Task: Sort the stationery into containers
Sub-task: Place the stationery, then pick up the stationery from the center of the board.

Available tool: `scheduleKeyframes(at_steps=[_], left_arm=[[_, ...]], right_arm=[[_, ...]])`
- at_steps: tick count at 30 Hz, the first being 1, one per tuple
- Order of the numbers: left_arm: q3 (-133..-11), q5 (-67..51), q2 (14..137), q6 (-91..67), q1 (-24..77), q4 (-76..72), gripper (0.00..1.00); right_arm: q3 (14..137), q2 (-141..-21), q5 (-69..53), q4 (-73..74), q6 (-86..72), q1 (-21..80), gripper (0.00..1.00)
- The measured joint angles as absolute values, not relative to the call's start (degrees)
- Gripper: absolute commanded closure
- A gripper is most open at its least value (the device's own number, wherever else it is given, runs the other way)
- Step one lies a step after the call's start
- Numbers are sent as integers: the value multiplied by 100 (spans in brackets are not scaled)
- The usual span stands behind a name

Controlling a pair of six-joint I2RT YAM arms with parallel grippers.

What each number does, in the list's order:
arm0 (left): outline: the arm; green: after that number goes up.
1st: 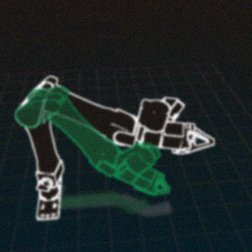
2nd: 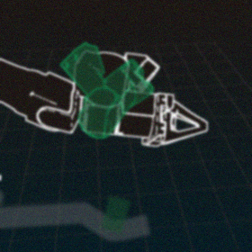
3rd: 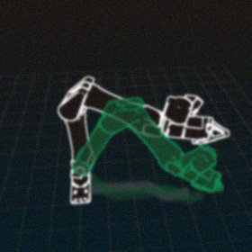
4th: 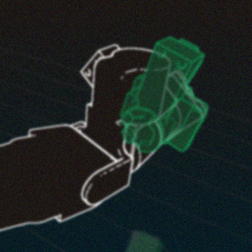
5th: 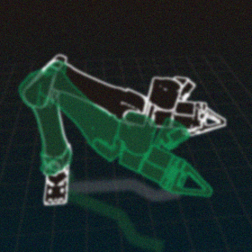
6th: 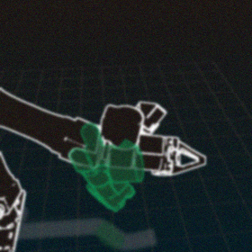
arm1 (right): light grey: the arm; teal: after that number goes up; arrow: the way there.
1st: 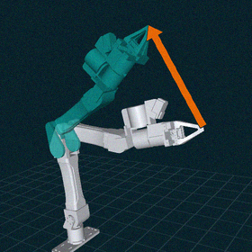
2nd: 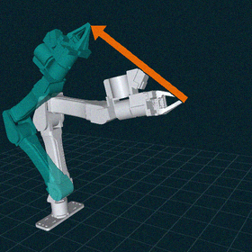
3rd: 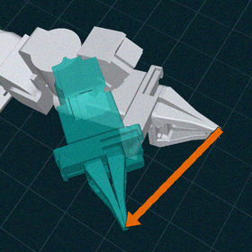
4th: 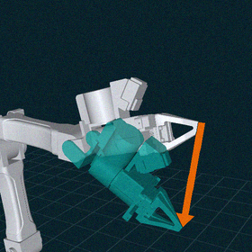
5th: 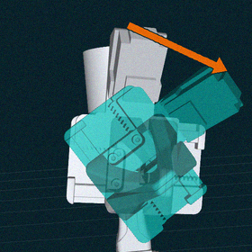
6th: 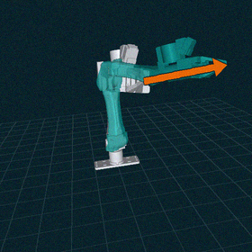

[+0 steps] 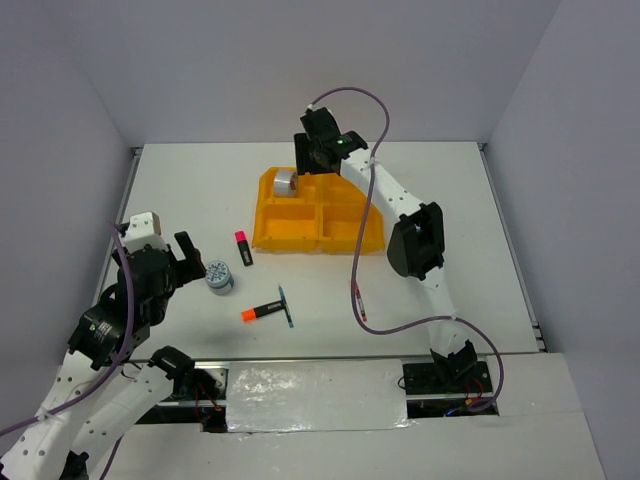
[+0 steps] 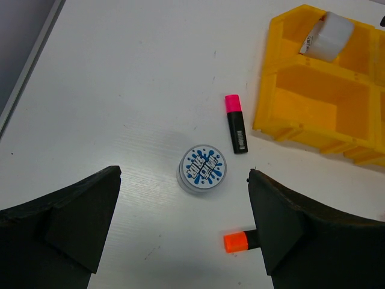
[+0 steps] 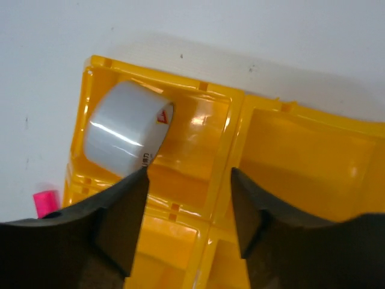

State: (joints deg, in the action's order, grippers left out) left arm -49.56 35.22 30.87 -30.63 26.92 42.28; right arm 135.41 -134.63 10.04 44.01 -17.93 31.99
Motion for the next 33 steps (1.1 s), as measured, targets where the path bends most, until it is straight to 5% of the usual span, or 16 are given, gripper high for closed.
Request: scheduleKeyframes(at_steps=[8,18,33], left_arm=[[-4950,3457,3087,-3009,2692,4211,1],[-4950,3454,3076,-3009,2692,4198,1],[-4950,3459,2974,-3011,2703,4198,1]], right_arm=[[13203,-13255,878,4351,-1699,3229,18],[10997,-10326,1048,4276,-1568,3592,14],[5758,-6486,1422,3894,-2171,3898,10]])
